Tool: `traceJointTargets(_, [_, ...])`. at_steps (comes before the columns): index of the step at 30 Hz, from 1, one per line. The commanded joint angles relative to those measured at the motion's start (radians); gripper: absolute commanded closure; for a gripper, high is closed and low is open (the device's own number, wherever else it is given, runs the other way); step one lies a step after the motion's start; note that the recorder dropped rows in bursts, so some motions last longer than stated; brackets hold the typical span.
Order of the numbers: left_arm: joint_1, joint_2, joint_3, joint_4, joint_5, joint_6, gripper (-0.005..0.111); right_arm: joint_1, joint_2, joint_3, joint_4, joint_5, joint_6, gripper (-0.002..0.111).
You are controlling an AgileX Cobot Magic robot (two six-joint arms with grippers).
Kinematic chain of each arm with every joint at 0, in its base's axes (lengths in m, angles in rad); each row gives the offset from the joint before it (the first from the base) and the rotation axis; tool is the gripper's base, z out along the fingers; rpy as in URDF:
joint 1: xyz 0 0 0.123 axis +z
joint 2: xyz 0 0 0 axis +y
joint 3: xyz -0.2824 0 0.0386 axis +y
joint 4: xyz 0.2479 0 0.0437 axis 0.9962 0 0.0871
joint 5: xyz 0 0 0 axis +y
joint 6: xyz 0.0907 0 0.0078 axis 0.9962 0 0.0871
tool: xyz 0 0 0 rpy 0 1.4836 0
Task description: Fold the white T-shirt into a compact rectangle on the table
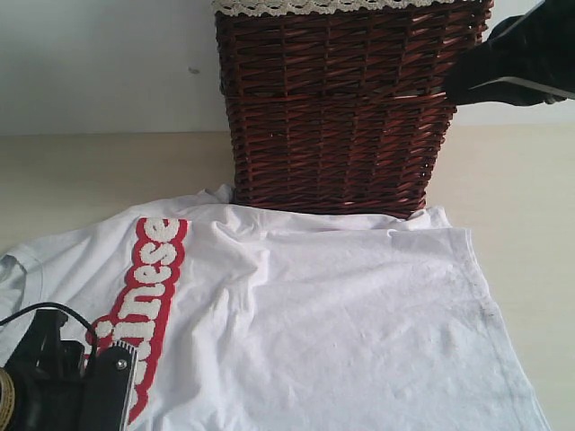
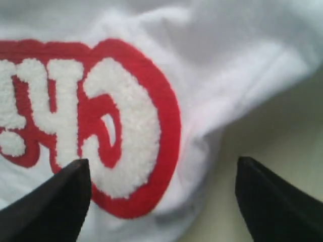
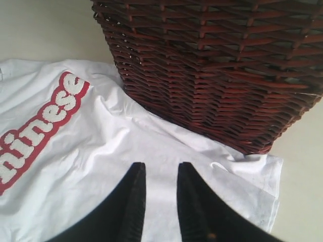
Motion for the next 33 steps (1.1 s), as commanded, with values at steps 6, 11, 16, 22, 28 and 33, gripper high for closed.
traceJointTargets(6, [-0.008, 0.021, -0.008, 0.192, -0.045, -0.012, 0.103, 0.002, -0.008, -0.002, 0.006, -0.011, -0.010, 0.084])
traceJointTargets(11, [0.002, -0.047, -0.081, 0.203, -0.240, -0.011, 0.103, 0.002, -0.008, -0.002, 0.006, -0.011, -0.010, 0.084])
traceJointTargets(16, [0.099, 0.008, -0.080, 0.295, -0.395, -0.011, 0.094, 0.002, 0.003, -0.002, 0.006, -0.003, -0.010, 0.084])
traceJointTargets(22, [0.227, 0.045, -0.080, 0.256, -0.601, -0.018, 0.049, 0.002, 0.005, -0.002, 0.022, -0.003, -0.014, 0.084])
traceJointTargets(28, [0.303, 0.045, -0.080, -0.133, -1.023, -0.013, 0.058, 0.002, 0.005, -0.002, 0.056, -0.001, -0.040, 0.084])
traceJointTargets(33, [0.303, 0.045, -0.080, -0.430, -1.061, -0.019, 0.055, 0.002, 0.005, -0.002, 0.056, -0.001, -0.040, 0.084])
